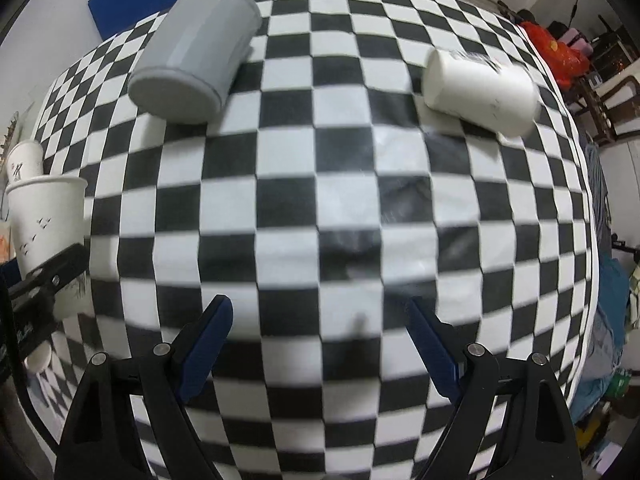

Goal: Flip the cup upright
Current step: 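Lift the white paper cup off the table with the left tool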

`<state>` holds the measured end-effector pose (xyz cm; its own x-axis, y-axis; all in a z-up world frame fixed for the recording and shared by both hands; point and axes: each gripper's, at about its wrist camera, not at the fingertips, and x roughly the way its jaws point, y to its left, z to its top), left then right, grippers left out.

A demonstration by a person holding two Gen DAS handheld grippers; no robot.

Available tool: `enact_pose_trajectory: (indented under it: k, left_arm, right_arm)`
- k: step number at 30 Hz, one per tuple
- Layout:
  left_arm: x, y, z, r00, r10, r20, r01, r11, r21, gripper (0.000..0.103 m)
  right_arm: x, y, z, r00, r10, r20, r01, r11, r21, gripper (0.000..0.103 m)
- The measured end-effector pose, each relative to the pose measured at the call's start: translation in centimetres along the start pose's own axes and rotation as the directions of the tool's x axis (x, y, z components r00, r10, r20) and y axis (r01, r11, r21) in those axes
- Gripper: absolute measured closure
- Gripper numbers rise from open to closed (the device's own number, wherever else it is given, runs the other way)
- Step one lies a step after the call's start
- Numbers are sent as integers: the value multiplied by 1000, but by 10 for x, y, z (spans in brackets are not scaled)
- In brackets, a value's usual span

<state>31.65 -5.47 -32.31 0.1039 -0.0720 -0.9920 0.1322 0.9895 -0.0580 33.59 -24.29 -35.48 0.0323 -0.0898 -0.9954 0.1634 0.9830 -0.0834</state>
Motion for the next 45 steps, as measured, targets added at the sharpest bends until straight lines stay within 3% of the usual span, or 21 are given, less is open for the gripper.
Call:
enact_pose_trajectory:
  k: [5, 10, 16, 26, 29, 30, 32, 36, 40, 45]
  left_arm:
    - [-1, -16, -37, 993, -101, -62, 99, 994, -38, 46]
    - [1, -52, -73, 971, -197, -135, 187, 978, -88, 46]
    - [17, -78, -100, 972, -182, -146, 179, 983, -32, 46]
    - [45, -101, -101, 986, -108, -130, 106, 994, -22, 43]
    - [46, -99, -100, 986, -97, -137, 94, 995, -26, 43]
    - [46, -97, -101, 986, -90, -143, 88, 996, -26, 39]
    - [49, -96, -102, 986, -63, -155, 63, 998, -7, 14]
    - [48, -94, -103, 988, -67, -141, 67, 998, -9, 14]
    - [41, -95, -107, 989, -87, -116, 86, 996, -19, 14]
    - [10, -92, -106, 990, -125, -60, 124, 992, -26, 13]
  right_arm:
    - [-6, -27, -37, 1000, 16, -9, -16, 999, 39, 14]
    - [-2, -63, -88, 1000, 20, -24, -17, 994, 109, 14]
    - [12, -112, -130, 998, 7, -60, 4, 984, 181, 14]
    - [21, -169, -179, 998, 3, -67, 14, 969, 248, 14]
    - [28, -188, -176, 998, 4, -59, 11, 968, 251, 14]
    - [27, -192, -179, 998, -1, -58, 15, 969, 247, 14]
    - [29, -193, -183, 998, -13, -59, 27, 972, 235, 14]
    - [29, -222, -200, 999, -5, -49, 16, 974, 226, 14]
    - [14, -193, -201, 999, 2, -35, 6, 975, 224, 14]
    - [-7, -190, -212, 999, 31, -10, -28, 974, 225, 14]
